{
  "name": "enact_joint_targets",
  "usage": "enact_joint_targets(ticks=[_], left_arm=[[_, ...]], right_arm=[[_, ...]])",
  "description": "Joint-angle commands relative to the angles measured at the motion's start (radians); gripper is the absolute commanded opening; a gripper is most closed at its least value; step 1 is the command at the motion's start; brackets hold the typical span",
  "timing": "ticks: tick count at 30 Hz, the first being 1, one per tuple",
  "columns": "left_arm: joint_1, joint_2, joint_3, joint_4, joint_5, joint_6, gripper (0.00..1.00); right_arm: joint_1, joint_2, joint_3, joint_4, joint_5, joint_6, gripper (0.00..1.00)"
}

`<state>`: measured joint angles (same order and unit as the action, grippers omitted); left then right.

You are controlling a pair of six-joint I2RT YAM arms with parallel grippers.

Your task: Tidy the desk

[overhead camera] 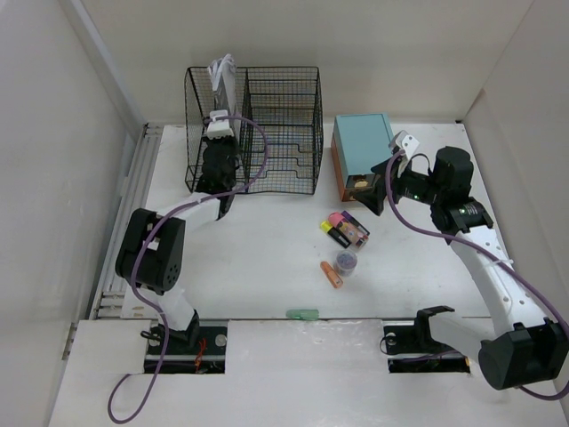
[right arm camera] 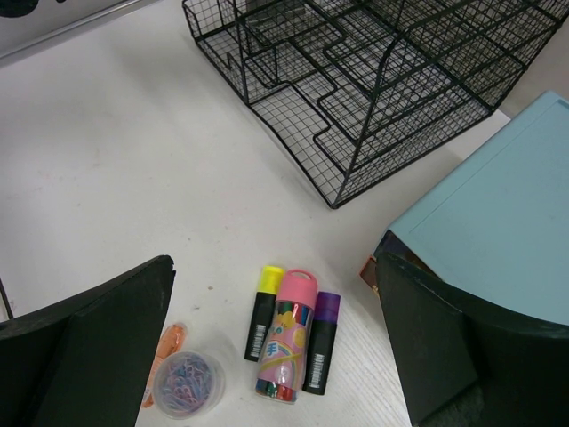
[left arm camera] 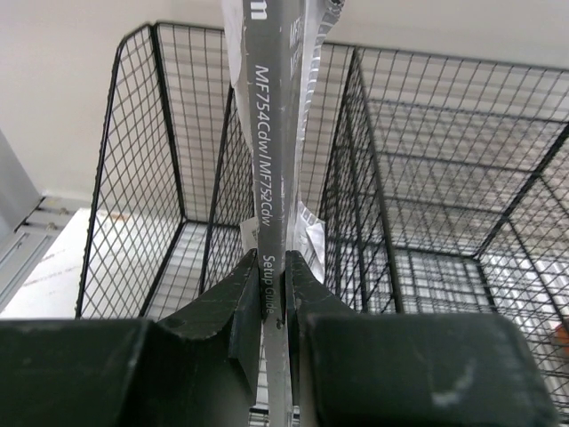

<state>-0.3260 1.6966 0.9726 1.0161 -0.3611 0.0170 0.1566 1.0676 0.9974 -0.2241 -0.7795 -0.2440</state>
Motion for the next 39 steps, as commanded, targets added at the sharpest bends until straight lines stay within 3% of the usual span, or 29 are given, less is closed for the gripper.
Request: enact_joint_targets(ticks=[1,23,39], left_arm=[[-0.004,-0.112,0.021,0.239,0.045,-0.005,0.00],[0.100,-0.006,0.163,0.187,0.209,-0.037,0.00],[0.110,0.087,0.233,0.187,0.222,-0.046,0.00]], right_arm=[[-0.006,-0.005,-0.006,0.043,-0.026,-0.012,1.00],[-0.006,0.005,-0.006,0.043,-0.044,-0.031,1.00],[-0.006,0.023,-0.006,0.043,-0.044,-0.040,1.00]])
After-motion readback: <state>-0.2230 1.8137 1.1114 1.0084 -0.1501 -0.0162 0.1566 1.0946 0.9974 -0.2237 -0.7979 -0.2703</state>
